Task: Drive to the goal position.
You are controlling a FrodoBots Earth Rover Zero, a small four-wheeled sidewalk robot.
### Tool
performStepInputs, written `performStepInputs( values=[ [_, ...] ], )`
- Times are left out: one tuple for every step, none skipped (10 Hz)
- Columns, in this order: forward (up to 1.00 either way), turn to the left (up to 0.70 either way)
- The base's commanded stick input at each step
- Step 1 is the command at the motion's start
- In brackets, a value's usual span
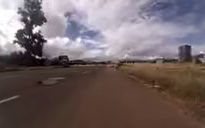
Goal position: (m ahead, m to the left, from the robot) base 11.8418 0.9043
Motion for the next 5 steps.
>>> performStepInputs(
  values=[
    [0.70, 0.00],
    [0.70, 0.00],
    [0.70, 0.00],
    [0.70, 0.00],
    [0.70, 0.00]
  ],
)
